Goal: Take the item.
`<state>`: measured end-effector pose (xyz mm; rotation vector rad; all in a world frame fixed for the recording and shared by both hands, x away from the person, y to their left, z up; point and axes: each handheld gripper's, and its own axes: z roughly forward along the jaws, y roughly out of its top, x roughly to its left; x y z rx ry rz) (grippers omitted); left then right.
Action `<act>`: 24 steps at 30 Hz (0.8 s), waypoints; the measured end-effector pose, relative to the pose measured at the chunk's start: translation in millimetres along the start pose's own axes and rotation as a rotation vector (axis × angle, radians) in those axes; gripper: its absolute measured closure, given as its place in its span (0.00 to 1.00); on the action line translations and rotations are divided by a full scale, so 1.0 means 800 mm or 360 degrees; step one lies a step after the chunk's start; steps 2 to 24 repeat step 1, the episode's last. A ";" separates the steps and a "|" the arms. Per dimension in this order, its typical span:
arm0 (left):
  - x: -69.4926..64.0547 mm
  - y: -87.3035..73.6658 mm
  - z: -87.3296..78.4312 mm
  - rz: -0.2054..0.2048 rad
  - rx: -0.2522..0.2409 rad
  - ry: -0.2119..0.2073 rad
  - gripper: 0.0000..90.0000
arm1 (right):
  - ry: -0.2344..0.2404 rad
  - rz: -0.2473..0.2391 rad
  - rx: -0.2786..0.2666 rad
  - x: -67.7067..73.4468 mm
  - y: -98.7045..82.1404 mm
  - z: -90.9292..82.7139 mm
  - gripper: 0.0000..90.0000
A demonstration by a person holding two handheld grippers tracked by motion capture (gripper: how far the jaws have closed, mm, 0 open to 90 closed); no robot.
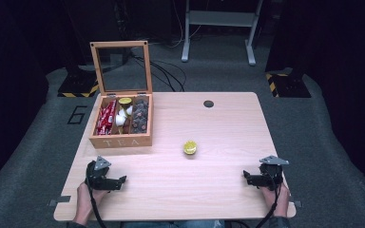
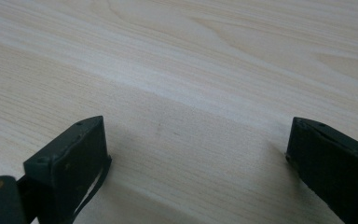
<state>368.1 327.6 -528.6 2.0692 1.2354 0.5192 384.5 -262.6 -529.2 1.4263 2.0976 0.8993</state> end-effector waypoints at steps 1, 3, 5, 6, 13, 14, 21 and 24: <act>0.000 -0.001 0.000 0.0004 -0.0008 0.0002 0.06 | -0.0005 0.0002 -0.0001 0.000 0.000 0.001 0.03; 0.000 -0.001 0.000 0.0004 -0.0008 0.0002 0.06 | -0.0005 0.0002 -0.0001 0.000 0.000 0.001 0.03; 0.000 -0.001 0.000 0.0004 -0.0008 0.0002 0.06 | -0.0005 0.0002 -0.0001 0.000 0.000 0.001 0.03; 0.000 -0.001 0.000 0.0004 -0.0008 0.0002 0.06 | -0.0005 0.0002 -0.0001 0.000 0.000 0.001 0.03; 0.000 -0.001 0.000 0.0004 -0.0008 0.0002 0.06 | -0.0005 0.0002 -0.0001 0.000 0.000 0.001 0.03; 0.000 -0.001 0.000 0.0004 -0.0008 0.0002 0.06 | -0.0005 0.0002 -0.0001 0.000 0.000 0.001 0.03; 0.000 -0.001 0.000 0.0004 -0.0008 0.0002 0.06 | -0.0005 0.0002 -0.0001 0.000 0.000 0.001 0.03; 0.000 -0.001 0.000 0.0004 -0.0008 0.0002 0.06 | -0.0005 0.0002 -0.0001 0.000 0.000 0.001 0.03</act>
